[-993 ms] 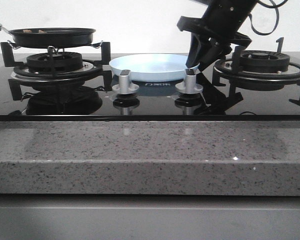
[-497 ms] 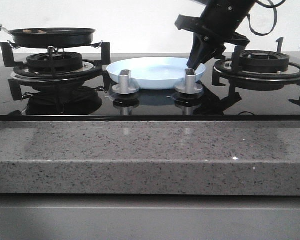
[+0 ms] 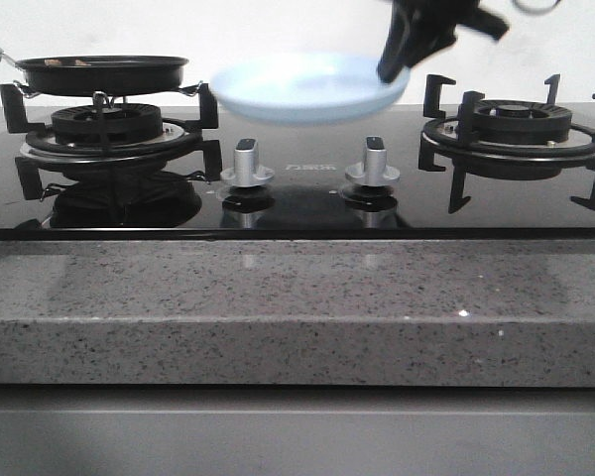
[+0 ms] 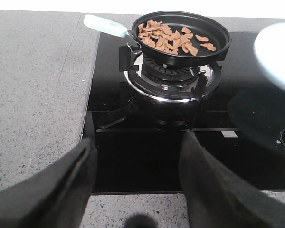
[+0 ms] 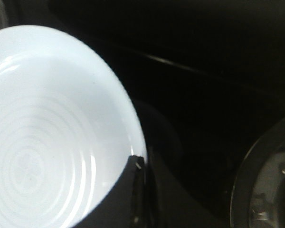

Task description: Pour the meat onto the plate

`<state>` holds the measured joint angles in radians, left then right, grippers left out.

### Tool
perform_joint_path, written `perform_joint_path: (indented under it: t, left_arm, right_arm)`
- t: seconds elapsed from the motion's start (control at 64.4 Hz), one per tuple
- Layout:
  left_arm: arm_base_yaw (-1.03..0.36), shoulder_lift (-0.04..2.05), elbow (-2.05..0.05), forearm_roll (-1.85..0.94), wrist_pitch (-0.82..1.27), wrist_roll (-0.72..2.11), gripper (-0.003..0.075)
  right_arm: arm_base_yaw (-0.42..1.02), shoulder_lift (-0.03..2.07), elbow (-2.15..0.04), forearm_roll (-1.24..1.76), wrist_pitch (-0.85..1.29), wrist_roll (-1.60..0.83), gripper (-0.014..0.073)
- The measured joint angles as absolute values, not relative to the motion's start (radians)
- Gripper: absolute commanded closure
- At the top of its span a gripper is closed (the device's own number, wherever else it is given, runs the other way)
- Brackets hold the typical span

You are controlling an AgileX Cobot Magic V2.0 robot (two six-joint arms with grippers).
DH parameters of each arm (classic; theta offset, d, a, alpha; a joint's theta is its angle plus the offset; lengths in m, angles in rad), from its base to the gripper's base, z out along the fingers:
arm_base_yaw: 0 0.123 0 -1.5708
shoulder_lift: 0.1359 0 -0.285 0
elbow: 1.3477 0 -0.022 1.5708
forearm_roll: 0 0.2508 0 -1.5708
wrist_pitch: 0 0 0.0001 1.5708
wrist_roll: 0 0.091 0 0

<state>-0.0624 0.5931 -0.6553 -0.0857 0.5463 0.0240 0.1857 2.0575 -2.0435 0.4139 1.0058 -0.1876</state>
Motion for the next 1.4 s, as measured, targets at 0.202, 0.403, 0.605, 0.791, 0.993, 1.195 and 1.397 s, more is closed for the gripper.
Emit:
perform_joint_path:
  t: [0.202,0.403,0.605,0.791,0.993,1.195,1.397]
  left_arm:
    - [-0.062,0.593,-0.655,-0.086,0.546,0.024,0.0336]
    - [-0.062,0.593,-0.655,-0.086,0.546,0.024,0.0336]
    - [-0.062,0.593,-0.655,-0.086,0.546,0.024,0.0336]
    - [-0.062,0.593,-0.655,-0.086,0.546,0.024,0.0336]
    - [-0.062,0.594,-0.655,-0.086,0.546,0.024,0.0336]
    - [-0.062,0.595,-0.655,-0.084,0.546,0.024,0.0197]
    - [-0.062,0.668,-0.694,-0.071,0.551,0.024,0.0147]
  right_arm:
    - [0.186,1.891,-1.921,0.414,0.994,-0.188,0.0712]
    - [0.207,1.736,-1.662,0.414,0.907,-0.221,0.0712]
    - [0.241,1.626,-1.444,0.419,0.804,-0.226,0.0712]
    - [0.247,1.608,-1.336,0.422,0.776,-0.229,0.0712]
    - [0.247,1.606,-1.321,0.422,0.771,-0.229,0.0712]
    - [0.247,1.606,-1.321,0.422,0.776,-0.229,0.0712]
    - [0.247,1.606,-1.321,0.422,0.780,-0.229,0.0712]
